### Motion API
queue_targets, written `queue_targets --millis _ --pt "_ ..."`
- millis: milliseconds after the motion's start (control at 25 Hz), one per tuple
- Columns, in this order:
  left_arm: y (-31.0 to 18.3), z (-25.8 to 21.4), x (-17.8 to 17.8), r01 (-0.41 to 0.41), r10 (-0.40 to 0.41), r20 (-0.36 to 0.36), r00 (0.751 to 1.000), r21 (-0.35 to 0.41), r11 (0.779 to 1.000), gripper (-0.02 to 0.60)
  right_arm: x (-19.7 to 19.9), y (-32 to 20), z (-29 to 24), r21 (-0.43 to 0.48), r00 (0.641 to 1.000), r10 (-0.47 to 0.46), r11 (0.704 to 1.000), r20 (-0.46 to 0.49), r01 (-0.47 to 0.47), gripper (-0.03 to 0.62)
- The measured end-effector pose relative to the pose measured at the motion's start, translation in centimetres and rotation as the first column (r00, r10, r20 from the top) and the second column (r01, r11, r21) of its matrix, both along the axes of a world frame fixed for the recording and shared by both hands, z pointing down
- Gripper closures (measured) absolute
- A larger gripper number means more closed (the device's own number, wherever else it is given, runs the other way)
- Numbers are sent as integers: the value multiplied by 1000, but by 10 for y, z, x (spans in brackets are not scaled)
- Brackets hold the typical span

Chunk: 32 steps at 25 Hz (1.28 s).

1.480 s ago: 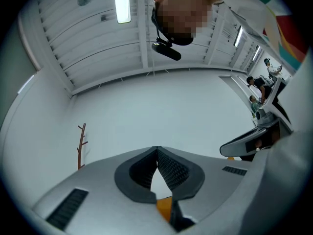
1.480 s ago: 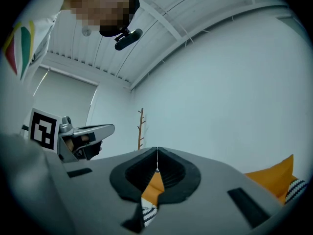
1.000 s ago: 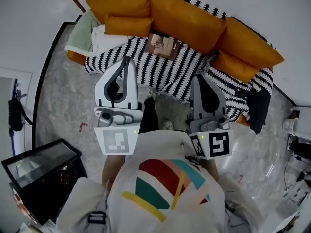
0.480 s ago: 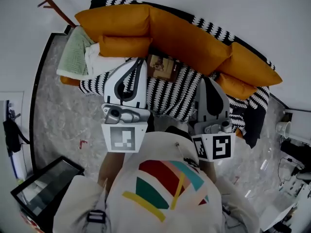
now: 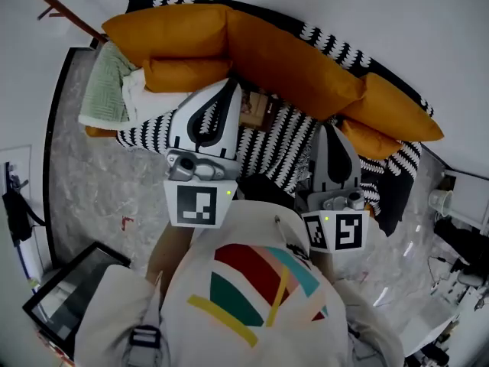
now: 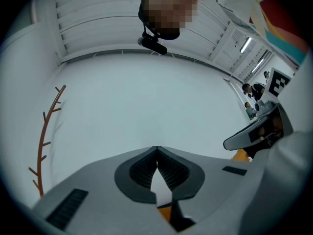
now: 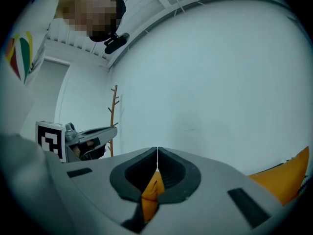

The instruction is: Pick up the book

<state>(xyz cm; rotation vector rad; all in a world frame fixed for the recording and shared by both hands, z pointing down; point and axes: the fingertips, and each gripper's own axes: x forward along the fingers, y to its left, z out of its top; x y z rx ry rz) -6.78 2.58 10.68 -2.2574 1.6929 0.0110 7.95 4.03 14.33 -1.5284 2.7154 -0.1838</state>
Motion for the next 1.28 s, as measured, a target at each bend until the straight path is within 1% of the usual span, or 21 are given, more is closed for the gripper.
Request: queue_targets --millis 120,280,320,440,480,560,640,760,880,1080,1280 --pt "-12 -6 12 -7 7 23 1000 -2 1000 574 8 -14 -9 22 1000 -17 1000 15 17 580" --pt "-31 -18 27 -22 20 45 999 44 999 574 21 -37 -13 35 999 -30 999 15 30 580" --pt "-37 -15 29 -26 24 43 999 43 999 574 23 -43 -12 37 1000 -30 999 10 29 580" --pt "-43 3 30 -36 37 21 999 -13 999 572 27 -46 -4 12 1000 -22 1000 12 22 580" --pt "-45 4 30 -43 43 16 999 -13 999 574 27 -45 -1 -1 1000 -17 1000 15 17 580" --pt "-55 0 28 -57 57 12 998 11 998 574 27 -51 5 -18 1000 -1 1000 18 2 580" --pt "-65 -1 23 -64 63 10 998 19 998 574 23 -58 10 -33 1000 6 999 21 -6 580" --pt "-77 7 7 -60 60 6 998 0 998 574 11 -64 16 -49 999 2 999 41 0 580" --pt "-92 14 -5 -66 66 -26 997 -12 998 574 5 -72 21 -60 999 7 998 44 -5 580" --pt "-121 44 -7 -105 101 -57 993 -63 992 574 -2 -85 49 -163 997 -5 987 74 17 580" --pt "-153 96 3 -146 141 -48 989 -117 982 574 2 -108 88 -213 997 18 977 77 -1 580"
